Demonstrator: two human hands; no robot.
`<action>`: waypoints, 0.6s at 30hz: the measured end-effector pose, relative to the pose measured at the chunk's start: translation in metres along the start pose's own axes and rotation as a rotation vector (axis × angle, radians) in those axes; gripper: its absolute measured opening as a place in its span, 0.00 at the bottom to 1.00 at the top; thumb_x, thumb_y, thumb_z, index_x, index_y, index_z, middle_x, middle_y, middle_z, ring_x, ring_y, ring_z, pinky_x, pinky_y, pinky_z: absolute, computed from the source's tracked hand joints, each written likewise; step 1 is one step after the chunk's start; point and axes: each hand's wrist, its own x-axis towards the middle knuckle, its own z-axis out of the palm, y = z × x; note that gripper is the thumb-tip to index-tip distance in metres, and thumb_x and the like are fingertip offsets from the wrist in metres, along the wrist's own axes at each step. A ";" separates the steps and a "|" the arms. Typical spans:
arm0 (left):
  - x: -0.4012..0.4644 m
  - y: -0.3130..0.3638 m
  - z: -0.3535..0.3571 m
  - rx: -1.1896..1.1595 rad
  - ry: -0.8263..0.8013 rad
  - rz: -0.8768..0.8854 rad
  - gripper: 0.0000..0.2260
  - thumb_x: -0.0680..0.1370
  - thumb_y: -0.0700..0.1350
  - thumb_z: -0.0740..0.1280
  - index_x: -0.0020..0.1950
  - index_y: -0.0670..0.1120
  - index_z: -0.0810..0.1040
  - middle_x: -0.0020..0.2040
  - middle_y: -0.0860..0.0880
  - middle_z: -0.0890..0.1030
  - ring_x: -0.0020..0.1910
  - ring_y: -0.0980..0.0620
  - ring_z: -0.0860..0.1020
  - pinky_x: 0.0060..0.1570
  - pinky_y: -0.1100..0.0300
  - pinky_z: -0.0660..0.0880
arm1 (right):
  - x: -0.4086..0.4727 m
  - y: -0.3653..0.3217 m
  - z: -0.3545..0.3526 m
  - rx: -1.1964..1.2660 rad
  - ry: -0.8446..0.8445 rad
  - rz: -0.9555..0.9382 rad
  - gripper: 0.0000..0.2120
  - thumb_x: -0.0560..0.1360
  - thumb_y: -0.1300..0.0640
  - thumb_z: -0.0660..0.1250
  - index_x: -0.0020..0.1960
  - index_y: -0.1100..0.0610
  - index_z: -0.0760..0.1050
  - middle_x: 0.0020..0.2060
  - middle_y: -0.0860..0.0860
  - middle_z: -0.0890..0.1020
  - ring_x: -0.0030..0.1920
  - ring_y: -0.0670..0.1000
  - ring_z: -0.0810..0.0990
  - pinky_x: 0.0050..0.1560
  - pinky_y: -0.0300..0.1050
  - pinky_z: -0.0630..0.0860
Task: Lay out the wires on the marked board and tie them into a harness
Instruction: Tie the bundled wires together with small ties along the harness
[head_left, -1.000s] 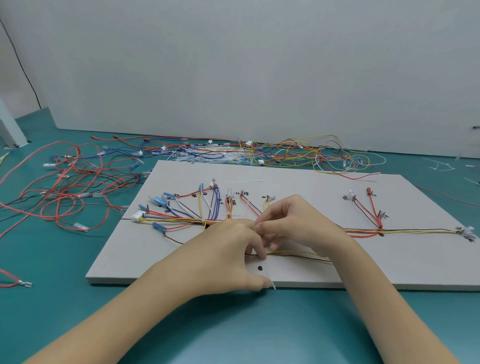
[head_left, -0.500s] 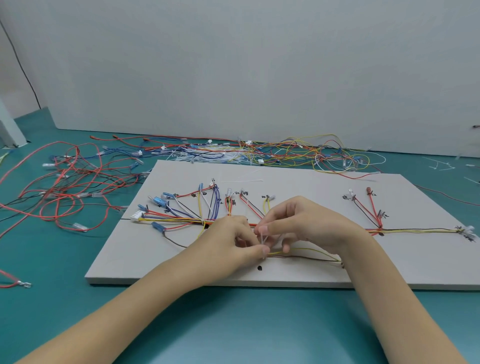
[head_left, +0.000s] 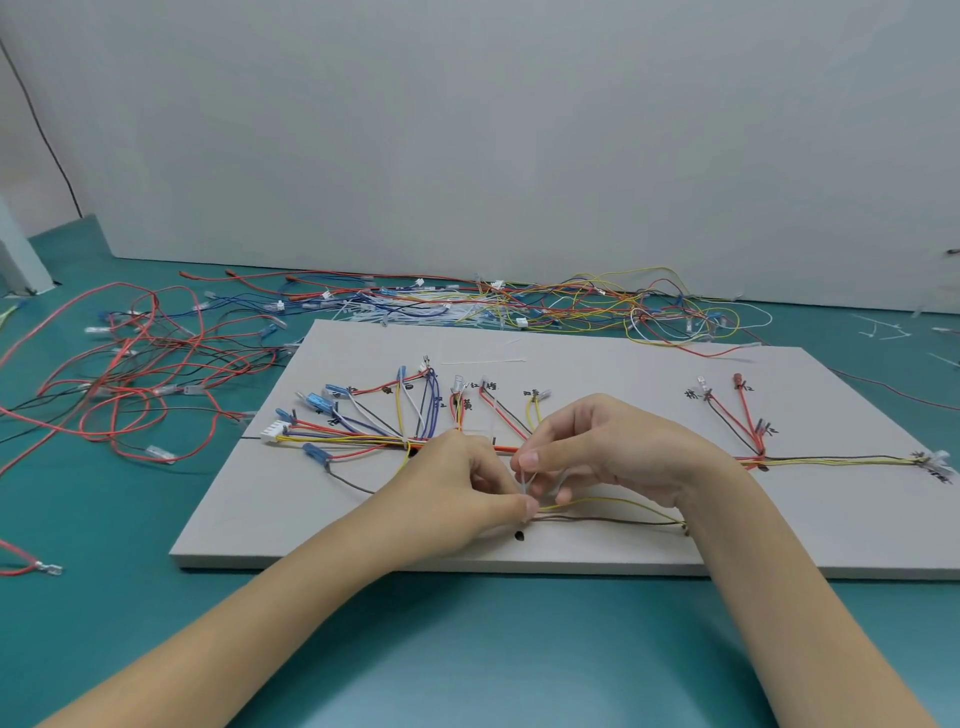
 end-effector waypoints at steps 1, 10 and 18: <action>0.000 0.001 0.000 0.000 0.004 -0.006 0.08 0.66 0.55 0.71 0.36 0.52 0.85 0.40 0.36 0.78 0.34 0.45 0.70 0.38 0.47 0.72 | 0.000 0.000 0.000 -0.001 -0.002 -0.002 0.05 0.73 0.62 0.72 0.46 0.64 0.83 0.36 0.57 0.83 0.37 0.51 0.81 0.38 0.39 0.77; -0.001 0.005 0.000 -0.015 0.000 -0.033 0.08 0.66 0.54 0.72 0.36 0.51 0.86 0.40 0.44 0.79 0.42 0.44 0.76 0.45 0.47 0.73 | 0.001 0.001 0.003 -0.091 -0.018 -0.031 0.06 0.73 0.62 0.72 0.47 0.65 0.83 0.37 0.58 0.83 0.36 0.49 0.81 0.37 0.39 0.78; -0.001 0.005 -0.001 0.004 -0.005 -0.029 0.05 0.69 0.50 0.74 0.36 0.51 0.86 0.41 0.41 0.78 0.42 0.41 0.76 0.44 0.47 0.72 | 0.000 0.002 0.002 -0.095 -0.027 -0.054 0.09 0.74 0.60 0.72 0.48 0.66 0.82 0.38 0.61 0.83 0.37 0.51 0.81 0.38 0.40 0.78</action>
